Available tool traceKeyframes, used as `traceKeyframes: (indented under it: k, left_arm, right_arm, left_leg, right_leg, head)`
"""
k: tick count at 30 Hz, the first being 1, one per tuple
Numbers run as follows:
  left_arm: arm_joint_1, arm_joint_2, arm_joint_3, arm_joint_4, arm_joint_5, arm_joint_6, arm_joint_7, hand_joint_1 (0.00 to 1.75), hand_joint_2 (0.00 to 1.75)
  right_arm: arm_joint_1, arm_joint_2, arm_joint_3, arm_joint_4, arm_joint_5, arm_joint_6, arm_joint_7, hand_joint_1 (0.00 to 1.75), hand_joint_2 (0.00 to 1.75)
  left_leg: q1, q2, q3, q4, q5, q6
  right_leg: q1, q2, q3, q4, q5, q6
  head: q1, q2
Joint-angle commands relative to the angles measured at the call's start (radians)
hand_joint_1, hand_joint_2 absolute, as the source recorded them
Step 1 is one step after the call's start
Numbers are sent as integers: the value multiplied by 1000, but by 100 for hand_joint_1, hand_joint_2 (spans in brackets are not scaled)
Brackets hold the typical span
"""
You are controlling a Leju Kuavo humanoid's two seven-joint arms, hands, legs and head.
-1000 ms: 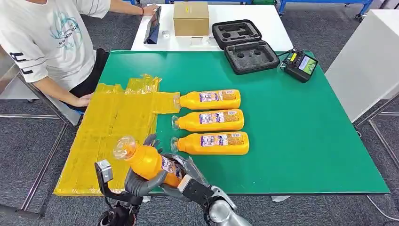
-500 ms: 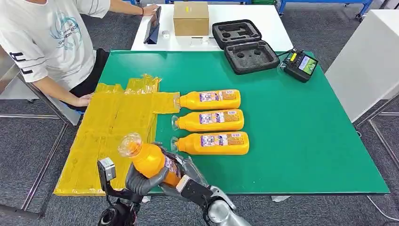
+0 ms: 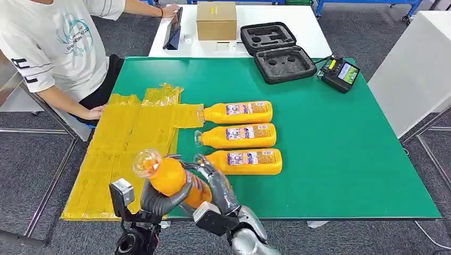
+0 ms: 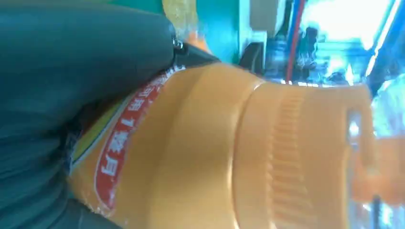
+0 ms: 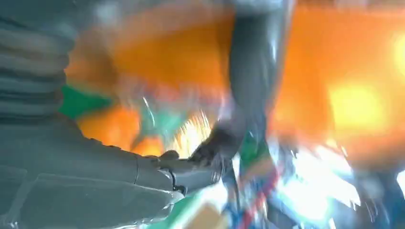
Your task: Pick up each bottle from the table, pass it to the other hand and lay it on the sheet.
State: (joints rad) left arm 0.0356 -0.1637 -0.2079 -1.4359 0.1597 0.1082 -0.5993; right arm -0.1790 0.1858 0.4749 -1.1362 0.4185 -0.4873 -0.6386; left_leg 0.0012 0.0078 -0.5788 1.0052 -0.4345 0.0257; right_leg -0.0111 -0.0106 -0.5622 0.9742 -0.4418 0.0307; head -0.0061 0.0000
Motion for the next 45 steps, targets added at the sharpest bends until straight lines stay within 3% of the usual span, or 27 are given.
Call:
traceKeyframes:
  k: [1,3,6,12,15,17,24,35,45]
  left_arm:
    - [-28,-3,67,27,-267,327,-60,175,175]
    - [-38,-2,68,28,-357,430,-76,175,175]
    - [-46,-2,72,27,-410,486,-72,175,175]
    - [-70,21,64,13,-527,563,-29,175,175]
    - [-117,50,91,16,-799,590,58,175,175]
    - [-186,91,90,64,-977,554,175,175,175]
    - [-394,178,17,349,-1232,376,343,175,175]
    - [-612,226,-78,717,-1323,170,397,175,175]
    - [-708,215,-51,889,-1279,68,448,175,175]
  right_arm:
    - [66,-20,-40,-319,124,-211,-59,0,0]
    - [108,18,-68,-432,212,-211,-59,0,0]
    - [119,42,-77,-462,254,-211,-59,0,0]
    - [94,36,-50,-403,183,-211,-59,0,0]
    - [62,12,-18,-344,82,-211,-59,0,0]
    - [51,4,-2,-340,42,-211,-59,0,0]
    - [15,-8,53,-295,-11,-211,-59,0,0]
    - [-33,-20,107,-244,-84,-211,-59,0,0]
    - [-33,-14,99,-227,-91,-211,-59,0,0]
  left_leg:
    - [1,-2,-1,1,0,-2]
    - [1,-4,-1,1,0,-1]
    - [1,-2,-2,2,0,-1]
    - [1,-3,-1,1,1,-1]
    - [2,-1,-1,0,2,-1]
    - [1,-1,-2,0,3,-1]
    - [1,-3,-2,-1,6,-2]
    - [2,-3,-3,0,9,-2]
    - [2,-2,-5,0,9,-2]
  right_leg:
    - [1,0,-2,1,0,-2]
    - [1,-3,-1,1,0,-3]
    - [1,-1,-2,2,0,-3]
    - [1,-2,-1,0,1,-3]
    - [2,0,-1,0,3,-3]
    - [1,-1,-2,0,3,-1]
    - [1,-2,-1,-1,5,-1]
    - [2,-2,-3,0,7,-3]
    - [2,-1,-5,0,8,-2]
  head:
    - [-1,0]
    - [0,0]
    - [-1,0]
    - [-1,0]
    - [-1,0]
    - [-1,0]
    - [-1,0]
    - [-1,0]
    - [-1,0]
